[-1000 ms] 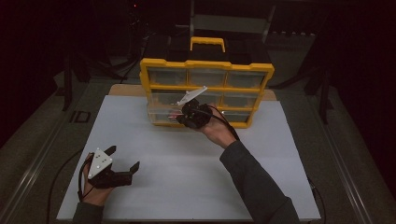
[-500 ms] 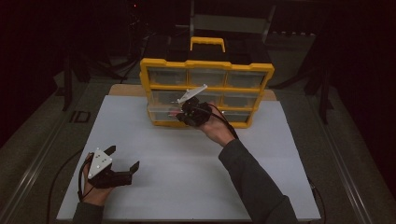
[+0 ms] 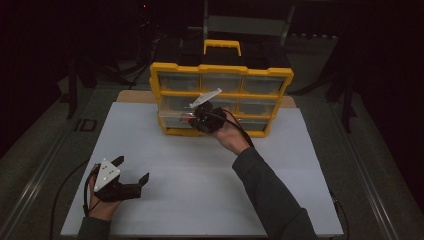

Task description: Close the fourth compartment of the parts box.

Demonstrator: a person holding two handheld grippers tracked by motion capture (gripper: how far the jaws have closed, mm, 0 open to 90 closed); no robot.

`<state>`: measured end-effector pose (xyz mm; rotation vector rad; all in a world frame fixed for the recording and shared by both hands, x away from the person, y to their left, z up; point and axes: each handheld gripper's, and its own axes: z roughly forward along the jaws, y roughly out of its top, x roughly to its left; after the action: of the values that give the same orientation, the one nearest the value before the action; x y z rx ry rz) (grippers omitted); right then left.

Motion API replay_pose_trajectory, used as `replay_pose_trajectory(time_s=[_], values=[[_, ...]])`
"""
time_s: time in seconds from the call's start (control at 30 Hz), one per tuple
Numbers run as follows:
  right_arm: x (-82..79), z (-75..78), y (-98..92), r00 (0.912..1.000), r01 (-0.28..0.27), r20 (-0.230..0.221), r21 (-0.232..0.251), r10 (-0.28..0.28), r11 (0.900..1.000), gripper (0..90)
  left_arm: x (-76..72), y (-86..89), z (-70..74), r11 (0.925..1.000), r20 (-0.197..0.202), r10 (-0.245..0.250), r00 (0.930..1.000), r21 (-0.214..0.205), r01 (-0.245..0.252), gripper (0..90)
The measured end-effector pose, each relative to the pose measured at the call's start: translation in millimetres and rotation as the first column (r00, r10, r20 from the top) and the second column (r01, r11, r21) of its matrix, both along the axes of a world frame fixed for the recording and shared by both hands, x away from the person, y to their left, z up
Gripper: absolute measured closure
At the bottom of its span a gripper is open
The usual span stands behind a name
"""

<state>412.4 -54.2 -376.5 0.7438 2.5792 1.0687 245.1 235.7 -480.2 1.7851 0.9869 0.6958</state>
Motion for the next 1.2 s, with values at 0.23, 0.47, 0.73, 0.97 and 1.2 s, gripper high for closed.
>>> replay_pose_trajectory(time_s=[0.23, 0.47, 0.73, 0.97, 1.2], values=[[2.4, -0.9, 0.3, 0.9999, 0.016, 0.002, 0.010, -0.016, 0.9998, 89.6, 0.0, 0.0, 0.0, 1.0000, 0.001, 0.000, 1.0000, 0.001, 0.000, 0.0], [4.7, -1.5, -0.1, 0.9998, 0.019, 0.004, 0.013, -0.019, 0.9997, 89.6, -0.1, 0.1, 0.1, 1.0000, 0.002, 0.000, 1.0000, 0.000, 0.000, 0.0], [7.9, -2.5, -0.7, 0.9994, 0.032, 0.014, 0.022, -0.032, 0.9993, 89.6, -0.1, 0.0, 0.0, 1.0000, 0.001, -0.001, 1.0000, 0.000, 0.001, 0.0], [10.2, -2.8, -0.9, 0.9990, 0.042, 0.015, 0.024, -0.042, 0.9988, 89.6, -0.1, 0.1, 0.0, 1.0000, 0.001, 0.000, 1.0000, 0.001, 0.000, 0.0], [12.2, -3.1, -1.0, 0.9984, 0.052, 0.018, 0.027, -0.053, 0.9983, 89.7, 0.0, -0.1, 0.0, 1.0000, 0.001, 0.000, 1.0000, 0.001, 0.000, 0.0]])
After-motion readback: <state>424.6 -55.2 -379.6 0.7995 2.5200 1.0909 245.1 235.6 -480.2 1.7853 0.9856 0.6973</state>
